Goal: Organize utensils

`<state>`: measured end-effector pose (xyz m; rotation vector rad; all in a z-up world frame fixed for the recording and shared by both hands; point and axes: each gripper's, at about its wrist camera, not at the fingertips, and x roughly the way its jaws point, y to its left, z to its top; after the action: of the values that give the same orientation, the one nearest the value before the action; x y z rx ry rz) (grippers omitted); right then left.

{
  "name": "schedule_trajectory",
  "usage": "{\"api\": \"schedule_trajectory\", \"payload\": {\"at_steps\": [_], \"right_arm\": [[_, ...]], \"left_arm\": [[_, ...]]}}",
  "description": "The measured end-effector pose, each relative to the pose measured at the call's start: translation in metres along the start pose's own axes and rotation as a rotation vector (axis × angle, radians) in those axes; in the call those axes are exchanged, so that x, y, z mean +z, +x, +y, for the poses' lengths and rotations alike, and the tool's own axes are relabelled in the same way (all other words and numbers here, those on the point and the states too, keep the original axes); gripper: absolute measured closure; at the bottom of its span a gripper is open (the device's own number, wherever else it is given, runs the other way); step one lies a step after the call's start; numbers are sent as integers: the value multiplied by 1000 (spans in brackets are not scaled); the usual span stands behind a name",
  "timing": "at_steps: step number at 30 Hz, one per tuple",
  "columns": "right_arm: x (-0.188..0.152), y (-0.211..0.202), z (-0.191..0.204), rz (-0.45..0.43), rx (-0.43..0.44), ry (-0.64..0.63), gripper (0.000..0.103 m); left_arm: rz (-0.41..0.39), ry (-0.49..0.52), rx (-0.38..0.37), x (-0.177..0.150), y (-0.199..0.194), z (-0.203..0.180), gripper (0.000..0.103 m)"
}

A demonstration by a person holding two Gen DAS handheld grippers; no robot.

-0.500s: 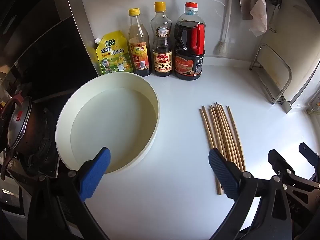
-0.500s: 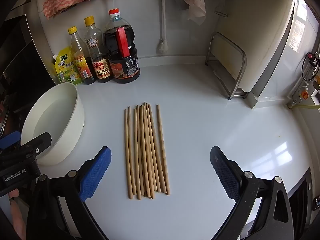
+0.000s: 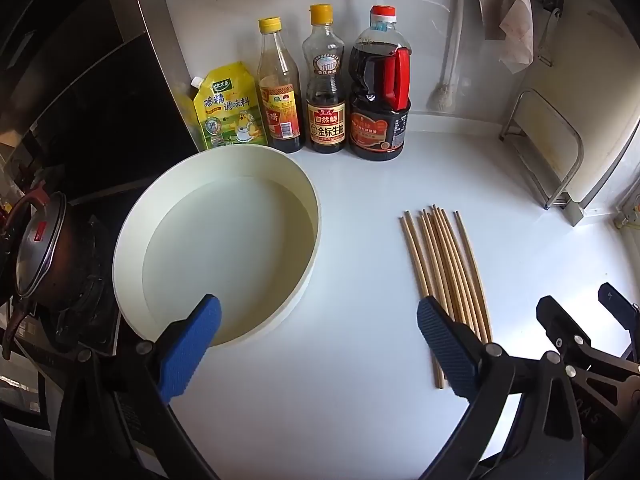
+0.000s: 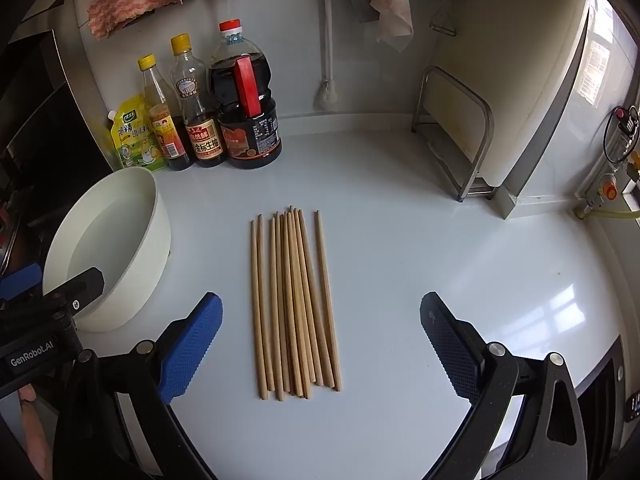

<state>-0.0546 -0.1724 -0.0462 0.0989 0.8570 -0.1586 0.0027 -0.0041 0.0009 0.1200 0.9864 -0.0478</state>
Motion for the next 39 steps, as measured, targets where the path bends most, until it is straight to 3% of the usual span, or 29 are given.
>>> {"api": "schedule_trajectory", "payload": {"at_steps": [39], "right_arm": [[1, -10, 6, -8, 3, 1, 8]], "left_arm": [[-1, -1, 0, -6, -4, 13, 6]]}}
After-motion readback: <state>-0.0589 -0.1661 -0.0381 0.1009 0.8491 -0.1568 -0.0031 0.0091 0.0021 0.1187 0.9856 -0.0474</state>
